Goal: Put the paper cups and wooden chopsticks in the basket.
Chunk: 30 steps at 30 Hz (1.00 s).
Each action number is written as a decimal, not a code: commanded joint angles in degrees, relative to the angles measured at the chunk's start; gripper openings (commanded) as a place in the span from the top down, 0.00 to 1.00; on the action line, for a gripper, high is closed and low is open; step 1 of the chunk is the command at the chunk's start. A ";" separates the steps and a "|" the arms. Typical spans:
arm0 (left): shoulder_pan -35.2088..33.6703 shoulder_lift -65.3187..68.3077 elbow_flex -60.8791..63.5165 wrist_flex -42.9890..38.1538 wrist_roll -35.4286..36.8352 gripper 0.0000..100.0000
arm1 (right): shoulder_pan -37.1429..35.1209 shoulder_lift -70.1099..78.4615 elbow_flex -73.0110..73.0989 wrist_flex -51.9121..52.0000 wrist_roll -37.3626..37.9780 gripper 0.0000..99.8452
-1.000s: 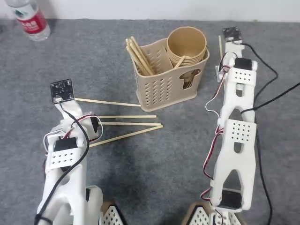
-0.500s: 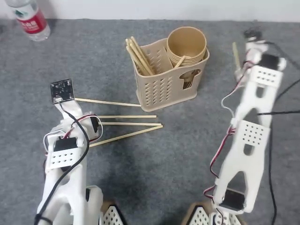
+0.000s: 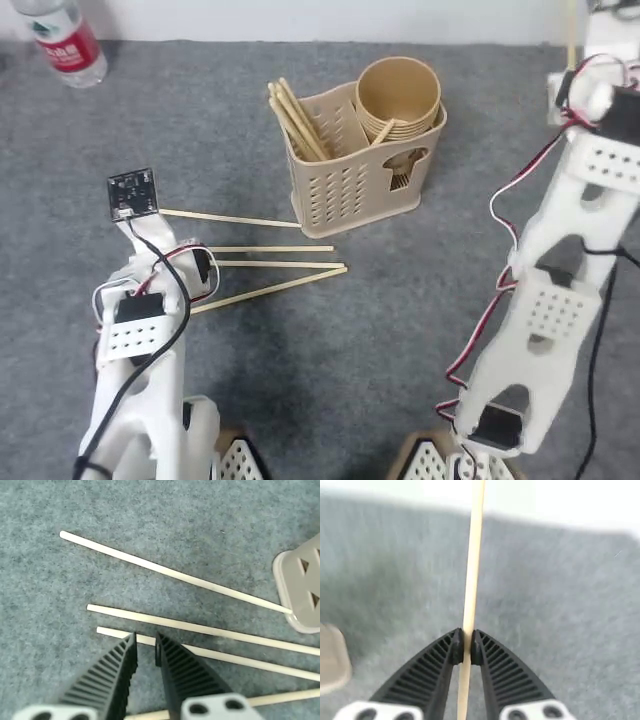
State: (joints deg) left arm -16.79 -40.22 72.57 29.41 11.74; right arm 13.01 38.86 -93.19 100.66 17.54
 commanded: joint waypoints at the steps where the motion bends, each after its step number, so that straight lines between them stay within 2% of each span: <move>1: -0.44 -1.41 -1.19 -1.32 0.53 0.95 | -1.45 -11.47 -2.20 2.59 -3.52 0.99; 7: -0.35 -1.41 -1.19 -1.41 0.53 0.95 | -6.11 -28.88 13.01 2.68 -6.77 0.99; 13: -0.26 -1.41 -1.19 -1.41 0.53 0.95 | -19.82 -57.10 46.42 1.80 -7.21 0.99; 15: -0.18 -1.41 -1.19 -1.41 0.53 0.95 | -23.60 -65.10 56.97 -2.51 -7.21 0.99; 19: -0.09 -1.41 -1.19 -1.41 0.53 0.95 | -26.07 -74.86 77.98 -22.37 -7.38 0.99; 25: -0.44 -1.32 -1.10 -1.41 0.53 0.95 | -31.43 -81.89 109.10 -63.25 -6.86 0.99; 30: -0.44 -1.32 -0.66 -1.49 0.44 0.95 | -32.48 -82.07 131.34 -95.52 -6.86 0.99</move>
State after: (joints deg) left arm -16.79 -40.22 72.57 29.41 11.74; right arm -18.99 -41.67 27.08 27.43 10.68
